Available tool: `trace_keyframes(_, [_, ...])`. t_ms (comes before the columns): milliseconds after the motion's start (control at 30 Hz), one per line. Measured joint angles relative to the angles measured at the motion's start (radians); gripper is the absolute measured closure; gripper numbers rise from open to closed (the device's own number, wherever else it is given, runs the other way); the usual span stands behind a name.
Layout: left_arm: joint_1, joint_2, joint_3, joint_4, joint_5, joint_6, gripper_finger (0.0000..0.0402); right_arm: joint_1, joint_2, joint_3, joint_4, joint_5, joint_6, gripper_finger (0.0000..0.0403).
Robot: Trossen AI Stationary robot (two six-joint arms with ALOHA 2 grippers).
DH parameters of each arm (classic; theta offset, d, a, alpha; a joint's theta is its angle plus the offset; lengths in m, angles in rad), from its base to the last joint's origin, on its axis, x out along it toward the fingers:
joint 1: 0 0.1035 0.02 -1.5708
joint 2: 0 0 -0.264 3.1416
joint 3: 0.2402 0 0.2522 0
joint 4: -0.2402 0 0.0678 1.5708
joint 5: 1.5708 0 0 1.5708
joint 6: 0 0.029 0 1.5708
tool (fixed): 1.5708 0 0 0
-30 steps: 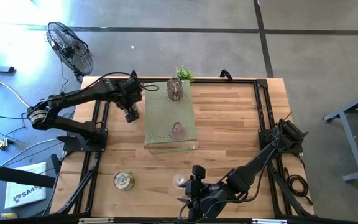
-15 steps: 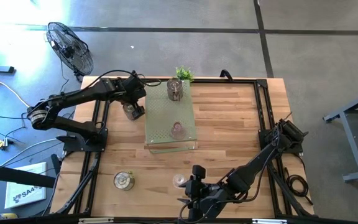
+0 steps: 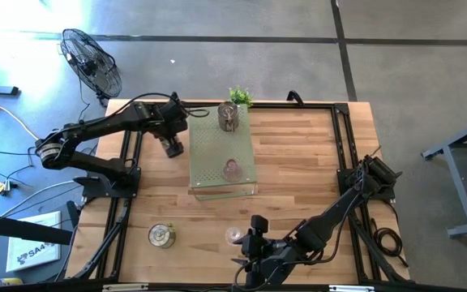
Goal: Pick & Place candle stick holders
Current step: Put the top brown scented candle on the shelf
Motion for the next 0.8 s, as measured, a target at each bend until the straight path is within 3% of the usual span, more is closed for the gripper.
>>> trace_keyframes(200, [0.000,0.000,0.000,-0.043,-0.072,0.012,0.0002,0.000,0.000,0.000,0.000,0.007,0.000,0.0194])
trace_keyframes(400, [0.001,0.000,0.000,-0.044,-0.072,0.033,0.0002,0.000,0.000,0.000,0.000,0.009,0.000,0.0195])
trace_keyframes(800, [0.178,0.003,0.000,-0.074,0.034,0.083,0.0002,0.000,0.000,0.000,-0.001,0.009,-0.001,0.0194])
